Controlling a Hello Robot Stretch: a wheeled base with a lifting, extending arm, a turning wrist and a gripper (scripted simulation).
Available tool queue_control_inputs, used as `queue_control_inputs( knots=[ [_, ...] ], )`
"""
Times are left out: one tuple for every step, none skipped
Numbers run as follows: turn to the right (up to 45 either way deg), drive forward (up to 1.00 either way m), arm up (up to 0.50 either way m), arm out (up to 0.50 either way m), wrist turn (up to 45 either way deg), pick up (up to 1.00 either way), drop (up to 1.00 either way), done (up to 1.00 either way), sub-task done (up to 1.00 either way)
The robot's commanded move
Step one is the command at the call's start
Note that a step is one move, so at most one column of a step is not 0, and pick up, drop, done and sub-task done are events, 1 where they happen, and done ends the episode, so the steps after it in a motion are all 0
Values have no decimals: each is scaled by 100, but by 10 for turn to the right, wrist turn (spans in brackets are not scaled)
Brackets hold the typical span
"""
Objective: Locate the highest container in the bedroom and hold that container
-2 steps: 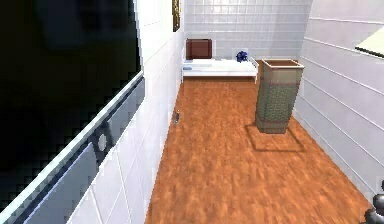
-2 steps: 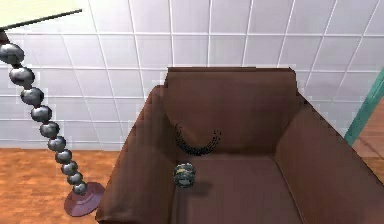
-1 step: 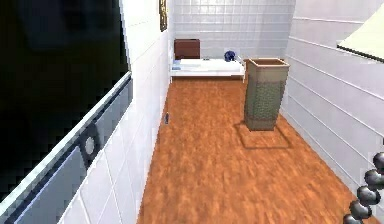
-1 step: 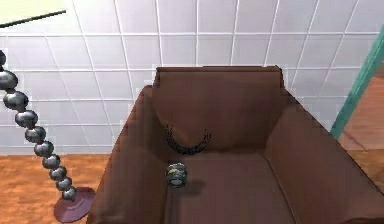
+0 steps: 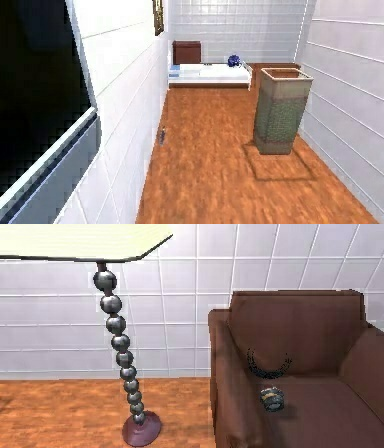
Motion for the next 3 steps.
queue_control_inputs(
  knots=[
    [120,0,0,0,0,0,0,0,0],
    [0,100,0,0,0,0,0,0,0],
    [0,100,0,0,0,0,0,0,0]
  ],
)
